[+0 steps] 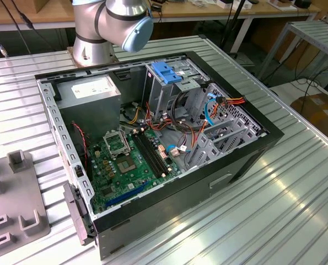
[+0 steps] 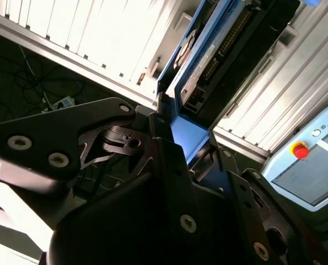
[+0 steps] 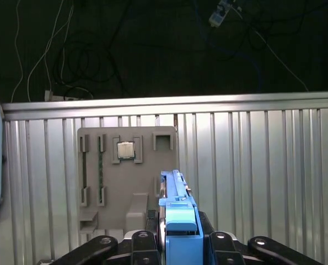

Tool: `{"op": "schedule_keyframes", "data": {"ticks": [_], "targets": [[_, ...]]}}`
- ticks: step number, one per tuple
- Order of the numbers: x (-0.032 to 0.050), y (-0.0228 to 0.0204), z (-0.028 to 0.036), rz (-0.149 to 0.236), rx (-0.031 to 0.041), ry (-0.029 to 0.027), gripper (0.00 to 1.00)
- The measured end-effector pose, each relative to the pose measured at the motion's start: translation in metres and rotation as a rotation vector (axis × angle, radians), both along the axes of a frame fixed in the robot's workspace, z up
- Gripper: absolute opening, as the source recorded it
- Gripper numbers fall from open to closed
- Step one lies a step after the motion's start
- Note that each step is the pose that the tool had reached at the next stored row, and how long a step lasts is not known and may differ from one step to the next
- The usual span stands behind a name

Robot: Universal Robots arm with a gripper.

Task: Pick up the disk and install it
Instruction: 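Pick up the disk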

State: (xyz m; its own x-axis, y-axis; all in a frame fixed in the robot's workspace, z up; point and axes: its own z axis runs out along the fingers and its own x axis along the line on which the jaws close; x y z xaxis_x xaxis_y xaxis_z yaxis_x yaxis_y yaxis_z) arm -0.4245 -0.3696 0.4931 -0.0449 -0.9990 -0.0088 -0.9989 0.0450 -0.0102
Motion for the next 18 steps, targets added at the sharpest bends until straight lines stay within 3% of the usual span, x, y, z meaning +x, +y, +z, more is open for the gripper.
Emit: {"op": "schedule_keyframes", "data": {"ticks": [18], "targets": [[0.0192, 0.0000, 0.0000, 0.000, 0.0000, 0.0000, 0.37]]}}
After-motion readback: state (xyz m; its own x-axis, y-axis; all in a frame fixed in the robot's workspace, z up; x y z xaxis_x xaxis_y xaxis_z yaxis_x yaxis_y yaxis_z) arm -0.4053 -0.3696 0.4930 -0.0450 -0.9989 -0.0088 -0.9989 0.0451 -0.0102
